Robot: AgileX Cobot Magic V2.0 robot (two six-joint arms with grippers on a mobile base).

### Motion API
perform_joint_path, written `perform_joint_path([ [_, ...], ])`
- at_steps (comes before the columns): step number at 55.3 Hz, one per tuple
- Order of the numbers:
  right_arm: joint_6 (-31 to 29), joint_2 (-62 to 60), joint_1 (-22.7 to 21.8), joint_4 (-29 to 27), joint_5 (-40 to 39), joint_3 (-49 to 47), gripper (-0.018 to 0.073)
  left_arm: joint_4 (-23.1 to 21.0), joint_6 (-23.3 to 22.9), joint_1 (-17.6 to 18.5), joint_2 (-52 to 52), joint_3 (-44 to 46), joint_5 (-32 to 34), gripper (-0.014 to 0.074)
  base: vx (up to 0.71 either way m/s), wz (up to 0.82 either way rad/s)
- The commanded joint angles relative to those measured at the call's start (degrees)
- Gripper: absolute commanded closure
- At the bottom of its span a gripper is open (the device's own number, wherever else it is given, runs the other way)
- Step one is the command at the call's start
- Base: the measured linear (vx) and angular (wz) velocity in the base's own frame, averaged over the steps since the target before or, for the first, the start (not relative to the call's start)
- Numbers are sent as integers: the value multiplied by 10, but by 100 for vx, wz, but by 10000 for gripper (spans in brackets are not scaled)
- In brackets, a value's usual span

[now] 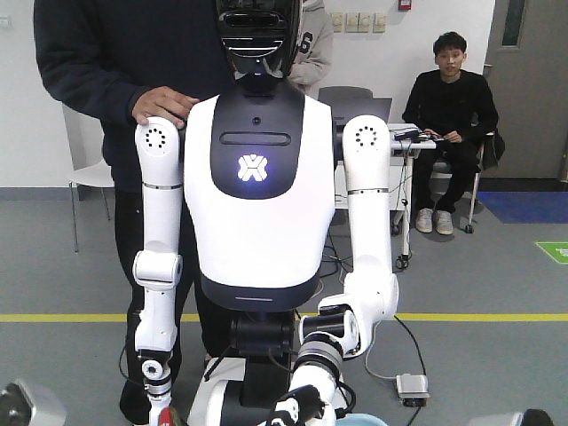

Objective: Pick snacks and fruit into basket
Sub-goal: 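Lower the avocado into the basket and open the right gripper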

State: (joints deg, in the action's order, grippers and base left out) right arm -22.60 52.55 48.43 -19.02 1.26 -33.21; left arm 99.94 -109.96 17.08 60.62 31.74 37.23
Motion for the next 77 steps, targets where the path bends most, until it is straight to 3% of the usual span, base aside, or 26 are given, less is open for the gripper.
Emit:
perform_joint_path([
  [1,-5,-8,-2,4,-47,-16,568,-56,-12,1,2,-12,6,596,0,0],
  [7,-5,-8,-2,4,-48,-16,568,-106,-4,1,3,-52,3,596,0,0],
  [14,-5,-8,-2,4,-48,-16,568,-169,39,1,6,-76,-1,596,0,0],
  [24,-5,-8,-2,4,-49,-16,568,-218,55,1,30,-79,13,596,0,0],
  [34,-5,-8,-2,4,-52,-16,568,-221,81,1,71,-79,44,596,0,0],
  [77,-5,-8,-2,4,-52,-16,568,-223,85,1,129,-79,103,596,0,0],
])
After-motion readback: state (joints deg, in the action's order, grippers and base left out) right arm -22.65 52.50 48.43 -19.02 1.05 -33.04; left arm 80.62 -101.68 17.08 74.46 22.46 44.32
